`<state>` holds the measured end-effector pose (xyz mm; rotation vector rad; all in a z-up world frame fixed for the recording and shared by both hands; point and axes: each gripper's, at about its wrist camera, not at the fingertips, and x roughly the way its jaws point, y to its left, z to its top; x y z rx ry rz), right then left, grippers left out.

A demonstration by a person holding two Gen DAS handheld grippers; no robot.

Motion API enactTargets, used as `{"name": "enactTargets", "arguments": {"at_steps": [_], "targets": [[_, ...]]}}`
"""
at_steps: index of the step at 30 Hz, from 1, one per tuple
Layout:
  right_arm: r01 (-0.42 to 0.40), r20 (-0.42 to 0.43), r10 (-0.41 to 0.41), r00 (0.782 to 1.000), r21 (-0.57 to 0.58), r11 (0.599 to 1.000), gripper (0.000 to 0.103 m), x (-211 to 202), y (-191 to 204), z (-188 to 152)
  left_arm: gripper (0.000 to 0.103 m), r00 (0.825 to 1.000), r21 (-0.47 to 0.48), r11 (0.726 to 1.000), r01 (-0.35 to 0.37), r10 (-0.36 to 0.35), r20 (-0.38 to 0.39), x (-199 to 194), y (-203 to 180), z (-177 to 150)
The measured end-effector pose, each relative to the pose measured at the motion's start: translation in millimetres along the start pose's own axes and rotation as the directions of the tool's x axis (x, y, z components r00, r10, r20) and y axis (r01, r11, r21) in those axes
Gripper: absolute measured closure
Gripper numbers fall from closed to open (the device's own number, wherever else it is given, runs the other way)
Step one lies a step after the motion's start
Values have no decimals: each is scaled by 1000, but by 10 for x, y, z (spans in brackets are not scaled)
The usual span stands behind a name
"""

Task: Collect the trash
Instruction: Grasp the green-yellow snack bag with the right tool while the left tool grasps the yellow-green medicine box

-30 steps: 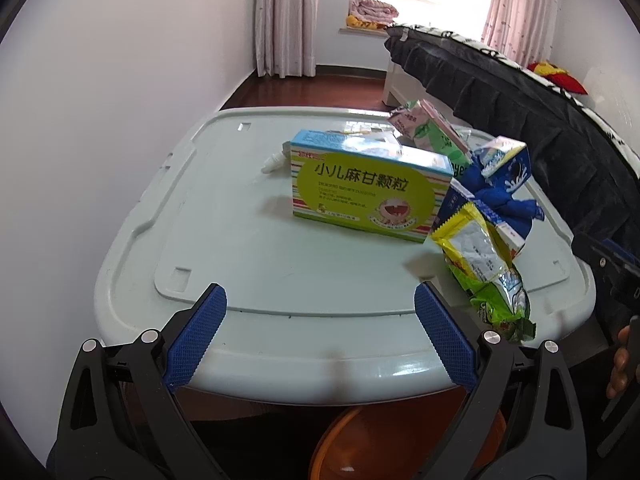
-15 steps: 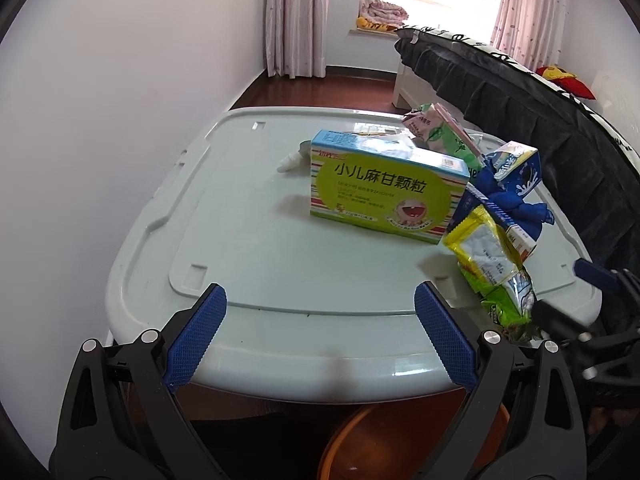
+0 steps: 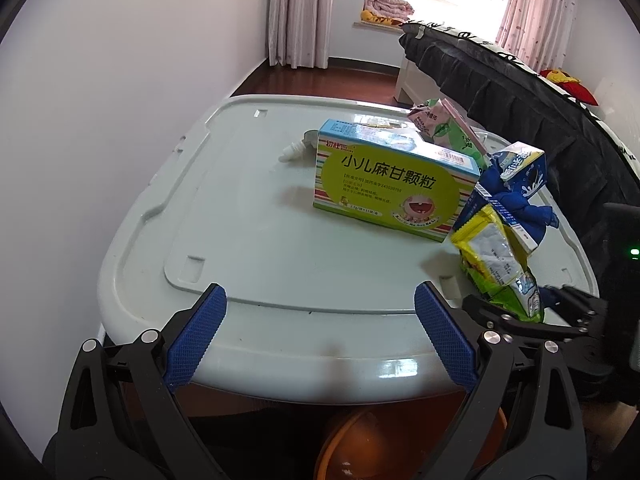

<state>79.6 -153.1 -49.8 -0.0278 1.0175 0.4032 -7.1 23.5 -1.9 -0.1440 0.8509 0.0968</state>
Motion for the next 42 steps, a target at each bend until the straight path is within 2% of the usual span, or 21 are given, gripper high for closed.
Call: {"name": "enactTargets", "arguments": {"at_steps": [2, 3, 9, 12, 15, 18, 20, 25, 28, 31, 34, 40, 42], "targets": [[18, 12, -17, 1000, -15, 1000, 56, -11, 14, -11, 10, 1000, -3, 1000, -4, 4, 0, 3, 11, 1], [12, 13, -12, 1000, -16, 1000, 58, -26, 18, -22, 10, 1000, -5, 1000, -4, 4, -1, 6, 18, 0], [-64, 5, 64, 998, 4, 998, 59, -256, 9, -157, 10, 1000, -27, 1000, 3, -4, -13, 17, 54, -6], [-90, 41, 91, 995, -10, 996, 59, -525, -18, -261, 11, 1000, -15, 1000, 12, -12, -20, 15, 32, -10], [-82, 101, 82, 992, 1, 997, 59, -803, -179, -286, 10, 996, 2, 998, 63, -63, -66, 38, -57, 49], [-50, 177, 44, 983, 29, 998, 58, -1021, -405, -212, 10, 994, -51, 997, 66, -70, -86, 46, -157, 220], [-43, 216, 30, 976, 54, 998, 58, -1091, -554, -162, 10, 992, -134, 989, 64, -78, -101, 81, -229, 420], [-92, 252, 54, 966, 144, 985, 57, -1084, -832, -159, 10, 991, -335, 942, -23, -22, -129, 303, -434, 900], [-108, 266, 63, 962, 158, 982, 57, -1095, -891, -166, 10, 989, -406, 910, -83, 25, -147, 522, -568, 1081], [-110, 276, 63, 959, 156, 982, 56, -1130, -914, -167, 10, 974, -417, 895, -157, 70, -216, 812, -749, 1108], [-115, 278, 64, 959, 171, 978, 56, -1132, -985, -166, 10, 960, -391, 895, -214, 119, -252, 929, -866, 1043], [-128, 278, 68, 958, 202, 971, 56, -1162, -1081, -212, 10, 966, -386, 894, -227, 157, -204, 774, -829, 874], [-130, 279, 71, 958, 198, 972, 56, -1151, -1067, -196, 10, 971, -398, 895, -204, 134, -197, 765, -744, 818]]}}
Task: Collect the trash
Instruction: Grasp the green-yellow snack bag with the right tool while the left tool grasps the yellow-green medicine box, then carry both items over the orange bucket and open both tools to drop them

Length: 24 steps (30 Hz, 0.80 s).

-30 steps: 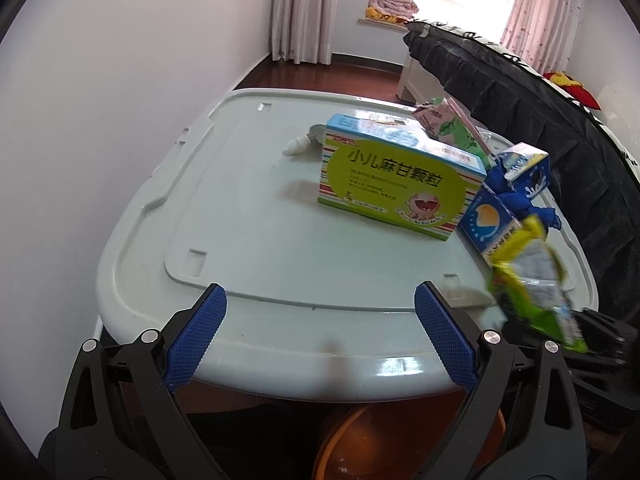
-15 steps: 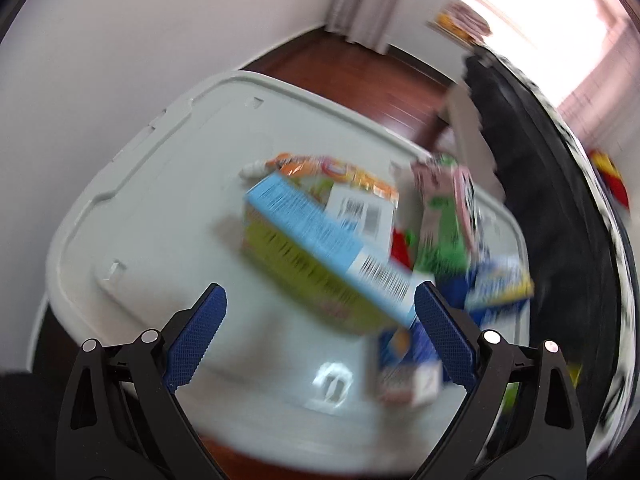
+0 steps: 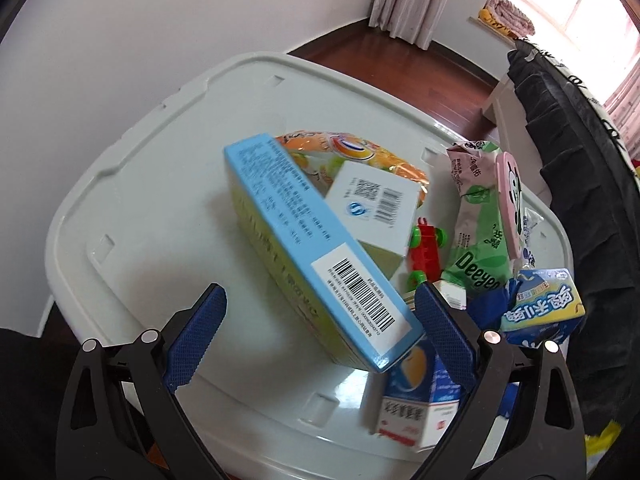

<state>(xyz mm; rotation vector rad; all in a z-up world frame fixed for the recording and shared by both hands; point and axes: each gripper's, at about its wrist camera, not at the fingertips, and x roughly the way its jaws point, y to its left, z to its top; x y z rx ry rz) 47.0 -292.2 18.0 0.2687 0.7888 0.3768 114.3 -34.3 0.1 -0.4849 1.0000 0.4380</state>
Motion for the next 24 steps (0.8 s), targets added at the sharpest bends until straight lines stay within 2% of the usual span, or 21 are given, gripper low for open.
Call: {"name": "enactTargets", "arguments": {"at_steps": [3, 9, 10, 11, 12, 14, 18, 21, 24], "targets": [[-5, -3, 5, 1000, -16, 1000, 56, 31, 70, 11, 10, 999, -17, 1000, 12, -13, -34, 79, 171, 15], [-6, -16, 5, 1000, -37, 999, 56, 106, 119, 9, 11, 995, 53, 998, 14, -9, -94, 258, 301, 189], [-7, -18, 6, 1000, -39, 999, 56, 121, 121, 13, 16, 994, 78, 997, 6, 3, -108, 297, 297, 220], [-7, -24, 6, 1000, -44, 999, 56, 138, 140, 10, 37, 992, 93, 996, 10, 1, -123, 333, 296, 236], [-10, -28, 9, 1000, -48, 999, 56, 147, 153, 8, 49, 990, 103, 995, 12, 2, -141, 380, 296, 248], [-11, -32, 9, 999, -61, 998, 56, 165, 184, 5, 61, 981, 98, 993, 63, -44, -186, 470, 318, 248], [-8, -35, 5, 999, -72, 997, 56, 192, 196, 12, 67, 982, 109, 989, 104, -84, -170, 408, 329, 224], [-2, -35, 0, 999, -72, 997, 56, 196, 199, 15, 72, 981, 158, 975, 154, -132, -144, 286, 321, 192], [2, -30, -4, 1000, -87, 996, 56, 191, 235, 2, 74, 987, 287, 944, 162, -149, -67, -16, 289, 124]]}}
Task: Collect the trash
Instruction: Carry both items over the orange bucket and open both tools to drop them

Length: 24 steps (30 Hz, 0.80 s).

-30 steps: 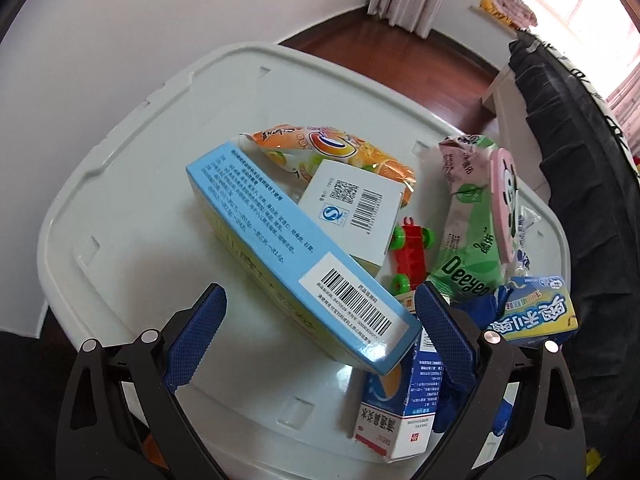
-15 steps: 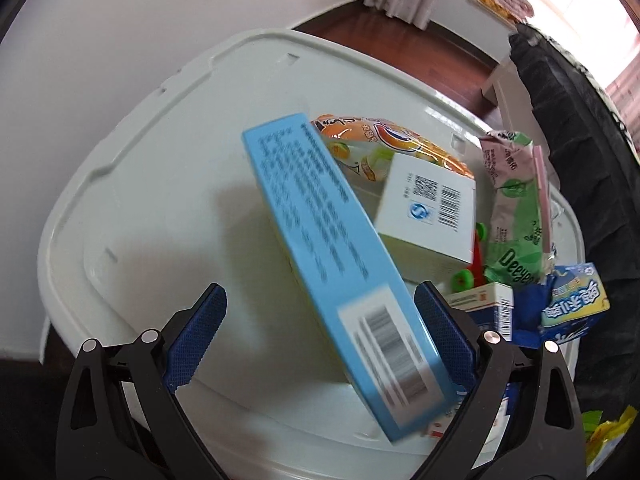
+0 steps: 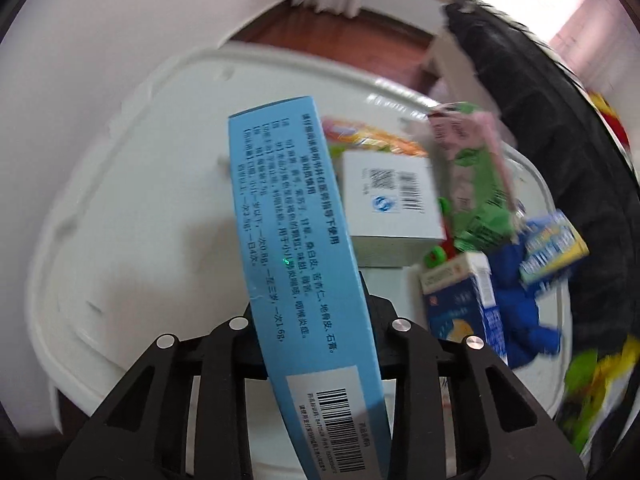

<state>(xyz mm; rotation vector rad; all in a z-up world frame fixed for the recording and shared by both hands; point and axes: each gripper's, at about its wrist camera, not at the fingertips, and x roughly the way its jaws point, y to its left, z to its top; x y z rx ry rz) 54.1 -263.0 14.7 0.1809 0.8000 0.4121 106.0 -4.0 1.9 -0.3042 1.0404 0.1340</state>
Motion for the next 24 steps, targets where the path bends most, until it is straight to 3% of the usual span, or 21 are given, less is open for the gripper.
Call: {"name": "enactTargets", "arguments": {"at_steps": [6, 13, 24], "targets": [[-4, 2, 4, 1000, -33, 999, 56, -13, 131, -28, 74, 997, 138, 990, -9, -2, 76, -478, -108, -255], [-38, -18, 37, 999, -45, 998, 56, -221, 319, -199, 74, 994, 321, 947, -25, -9, 105, -952, -157, -826], [-73, -169, 64, 984, -43, 996, 56, -567, 551, -739, 74, 999, 442, 896, 45, -44, -13, -1052, 48, -1689]]}}
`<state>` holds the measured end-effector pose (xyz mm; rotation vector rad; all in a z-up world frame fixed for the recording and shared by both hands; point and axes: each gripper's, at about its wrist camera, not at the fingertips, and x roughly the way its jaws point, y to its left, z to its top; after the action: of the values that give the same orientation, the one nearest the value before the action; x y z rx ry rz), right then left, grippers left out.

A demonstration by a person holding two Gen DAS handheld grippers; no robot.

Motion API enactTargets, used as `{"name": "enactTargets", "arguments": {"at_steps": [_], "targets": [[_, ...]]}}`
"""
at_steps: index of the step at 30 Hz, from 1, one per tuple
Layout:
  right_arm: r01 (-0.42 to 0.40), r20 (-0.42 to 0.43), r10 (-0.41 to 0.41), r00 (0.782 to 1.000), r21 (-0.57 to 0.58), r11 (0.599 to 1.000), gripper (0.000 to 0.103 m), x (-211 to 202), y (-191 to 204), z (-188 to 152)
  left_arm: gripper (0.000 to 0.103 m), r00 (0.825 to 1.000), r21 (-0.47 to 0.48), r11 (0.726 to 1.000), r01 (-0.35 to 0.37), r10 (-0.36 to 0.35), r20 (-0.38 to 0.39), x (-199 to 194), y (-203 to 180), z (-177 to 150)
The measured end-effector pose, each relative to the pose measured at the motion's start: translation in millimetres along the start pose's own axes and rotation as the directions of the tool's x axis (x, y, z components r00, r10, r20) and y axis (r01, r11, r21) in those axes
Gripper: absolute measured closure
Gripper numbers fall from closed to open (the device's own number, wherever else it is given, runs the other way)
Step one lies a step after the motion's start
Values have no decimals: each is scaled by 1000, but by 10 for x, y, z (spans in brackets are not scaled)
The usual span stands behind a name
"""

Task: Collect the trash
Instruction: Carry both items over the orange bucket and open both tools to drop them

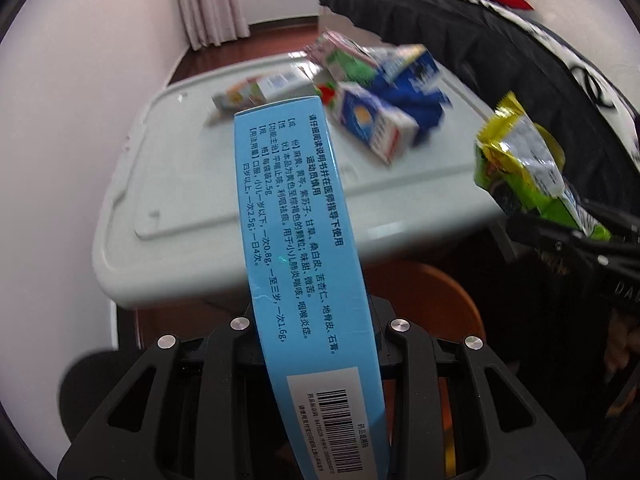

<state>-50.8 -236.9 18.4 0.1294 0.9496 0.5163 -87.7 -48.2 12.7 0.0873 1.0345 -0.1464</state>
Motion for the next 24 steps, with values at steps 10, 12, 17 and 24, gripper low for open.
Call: {"name": "enactTargets", "arguments": {"at_steps": [10, 12, 17, 24], "targets": [[-2, -204, 11, 979, 43, 999, 56, 407, 3, -485, 74, 971, 2, 993, 120, -117, -210, 565, -174, -622], [5, -241, 9, 971, 55, 998, 56, 507, -15, -561, 74, 964, -18, 992, 126, -127, -232, 636, -136, -647], [9, -283, 9, 959, 61, 998, 56, 640, -31, -639, 74, 959, -17, 992, 123, -124, -254, 719, -109, -650], [30, -269, -18, 963, 43, 999, 33, 649, 1, -622, 34, 965, -13, 996, 92, -93, -244, 710, -98, -626]]}}
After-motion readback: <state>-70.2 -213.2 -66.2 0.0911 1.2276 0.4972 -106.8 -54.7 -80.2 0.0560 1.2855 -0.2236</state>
